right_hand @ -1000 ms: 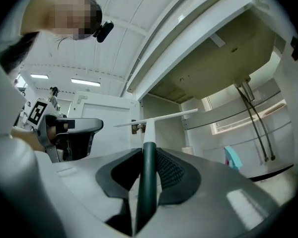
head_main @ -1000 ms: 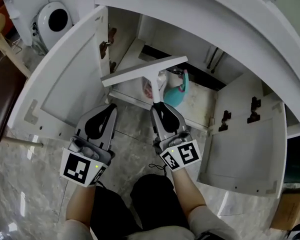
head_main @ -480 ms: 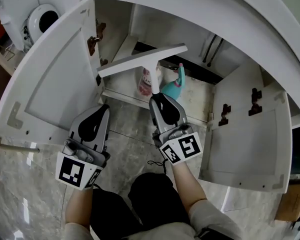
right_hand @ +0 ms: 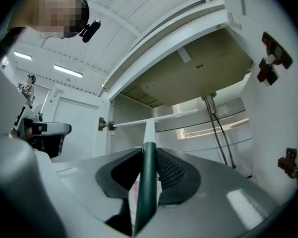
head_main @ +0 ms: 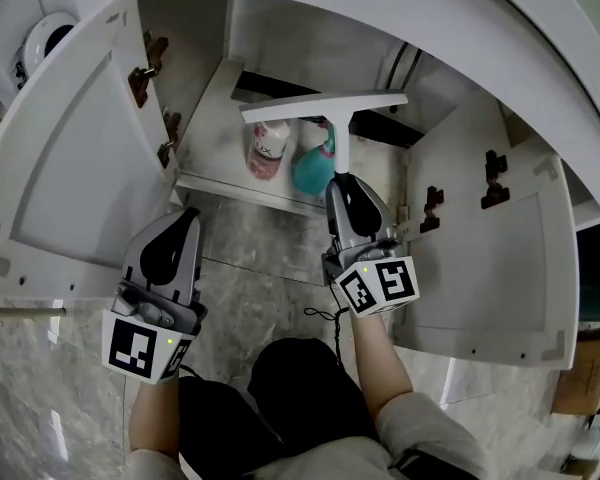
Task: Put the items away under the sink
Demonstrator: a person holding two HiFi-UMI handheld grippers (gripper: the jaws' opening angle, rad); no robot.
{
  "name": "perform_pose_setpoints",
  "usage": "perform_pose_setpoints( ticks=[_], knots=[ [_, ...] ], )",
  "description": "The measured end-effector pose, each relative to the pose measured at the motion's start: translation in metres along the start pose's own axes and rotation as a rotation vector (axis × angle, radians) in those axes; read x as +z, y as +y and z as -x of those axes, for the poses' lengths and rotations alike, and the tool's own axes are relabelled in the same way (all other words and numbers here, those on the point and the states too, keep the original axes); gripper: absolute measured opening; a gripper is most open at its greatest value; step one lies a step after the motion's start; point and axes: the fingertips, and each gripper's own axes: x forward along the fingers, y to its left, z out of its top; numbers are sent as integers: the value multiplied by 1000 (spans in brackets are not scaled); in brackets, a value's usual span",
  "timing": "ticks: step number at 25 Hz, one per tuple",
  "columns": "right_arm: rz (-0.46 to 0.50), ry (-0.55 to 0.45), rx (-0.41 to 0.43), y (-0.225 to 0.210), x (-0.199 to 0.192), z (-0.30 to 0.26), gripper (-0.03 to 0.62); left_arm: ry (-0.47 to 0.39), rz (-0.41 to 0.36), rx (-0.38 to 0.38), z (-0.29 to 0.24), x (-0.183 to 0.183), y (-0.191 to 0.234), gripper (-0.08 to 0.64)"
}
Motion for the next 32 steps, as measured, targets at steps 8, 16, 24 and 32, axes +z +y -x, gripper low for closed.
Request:
perform_pose_setpoints(
  ticks=[8,16,24,32],
  knots=[
    [11,25,-169,-57,-1,14,100,23,-1,-17,0,-7,-7,0],
    [-54,101,-322,-104,-26,20,100,26,-13,-18,0,-9,-12,0],
    [-110,169,-416,-132,-55,16,101,28,-29,-13,3,-5,-16,0],
    [-124,242,-464,-145,-85,23,101,6,-31,-17,7,3,-23,0]
  ],
)
